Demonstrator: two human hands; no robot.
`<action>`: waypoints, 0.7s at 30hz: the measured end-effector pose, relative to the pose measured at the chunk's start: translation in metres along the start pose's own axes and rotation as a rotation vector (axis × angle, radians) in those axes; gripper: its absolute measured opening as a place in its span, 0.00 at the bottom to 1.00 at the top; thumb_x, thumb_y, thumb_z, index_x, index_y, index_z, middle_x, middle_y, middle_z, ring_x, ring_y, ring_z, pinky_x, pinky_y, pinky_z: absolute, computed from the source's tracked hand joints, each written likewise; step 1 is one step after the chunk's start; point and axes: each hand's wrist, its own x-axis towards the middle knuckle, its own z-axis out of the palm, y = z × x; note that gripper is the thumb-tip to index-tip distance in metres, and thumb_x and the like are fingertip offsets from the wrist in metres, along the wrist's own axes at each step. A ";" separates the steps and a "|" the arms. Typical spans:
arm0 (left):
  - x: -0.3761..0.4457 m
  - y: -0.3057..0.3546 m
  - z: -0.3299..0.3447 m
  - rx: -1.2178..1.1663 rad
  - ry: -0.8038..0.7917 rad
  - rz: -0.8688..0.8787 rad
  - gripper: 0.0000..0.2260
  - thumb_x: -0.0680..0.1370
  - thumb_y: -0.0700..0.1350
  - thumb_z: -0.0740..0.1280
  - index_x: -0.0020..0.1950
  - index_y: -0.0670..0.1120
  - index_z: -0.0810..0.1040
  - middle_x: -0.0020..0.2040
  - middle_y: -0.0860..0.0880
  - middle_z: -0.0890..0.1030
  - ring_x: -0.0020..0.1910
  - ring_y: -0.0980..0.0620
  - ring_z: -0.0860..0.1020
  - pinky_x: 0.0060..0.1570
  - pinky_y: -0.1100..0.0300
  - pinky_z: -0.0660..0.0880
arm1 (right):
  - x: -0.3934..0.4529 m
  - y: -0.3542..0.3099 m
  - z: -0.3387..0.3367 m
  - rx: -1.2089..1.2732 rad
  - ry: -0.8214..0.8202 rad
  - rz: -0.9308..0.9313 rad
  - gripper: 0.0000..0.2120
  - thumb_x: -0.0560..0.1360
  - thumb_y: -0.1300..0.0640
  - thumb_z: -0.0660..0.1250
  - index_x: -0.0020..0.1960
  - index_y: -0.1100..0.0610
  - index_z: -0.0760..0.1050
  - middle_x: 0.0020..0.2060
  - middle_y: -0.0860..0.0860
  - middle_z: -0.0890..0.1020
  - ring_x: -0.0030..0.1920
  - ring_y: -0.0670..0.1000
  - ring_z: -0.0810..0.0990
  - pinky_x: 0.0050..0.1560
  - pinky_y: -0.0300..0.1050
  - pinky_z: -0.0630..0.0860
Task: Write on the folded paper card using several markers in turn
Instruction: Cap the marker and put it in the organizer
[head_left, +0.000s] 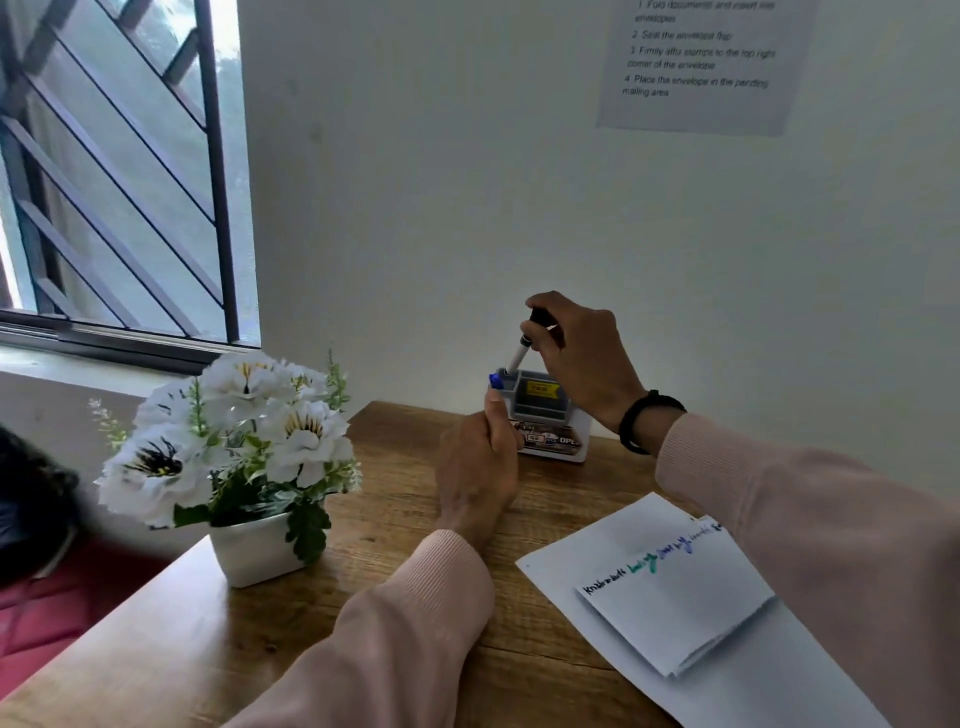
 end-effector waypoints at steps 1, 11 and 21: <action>0.000 0.000 0.000 0.003 0.004 -0.002 0.30 0.86 0.57 0.50 0.40 0.46 0.85 0.35 0.54 0.83 0.32 0.58 0.80 0.31 0.70 0.68 | 0.001 -0.001 0.001 -0.001 0.006 -0.010 0.15 0.83 0.59 0.70 0.68 0.63 0.78 0.55 0.59 0.89 0.51 0.55 0.90 0.59 0.50 0.85; 0.001 -0.002 0.001 0.015 -0.008 0.058 0.32 0.86 0.59 0.48 0.38 0.47 0.85 0.36 0.53 0.84 0.34 0.58 0.80 0.35 0.60 0.73 | -0.013 -0.006 -0.005 -0.176 -0.291 0.055 0.18 0.85 0.49 0.63 0.69 0.57 0.80 0.62 0.54 0.87 0.59 0.56 0.85 0.62 0.56 0.80; -0.003 0.000 -0.003 0.102 -0.128 0.094 0.28 0.86 0.55 0.54 0.36 0.45 0.84 0.32 0.52 0.81 0.31 0.56 0.79 0.31 0.63 0.70 | -0.122 0.012 -0.125 -0.547 -0.584 -0.092 0.19 0.85 0.41 0.54 0.57 0.49 0.80 0.53 0.48 0.83 0.52 0.53 0.83 0.49 0.52 0.81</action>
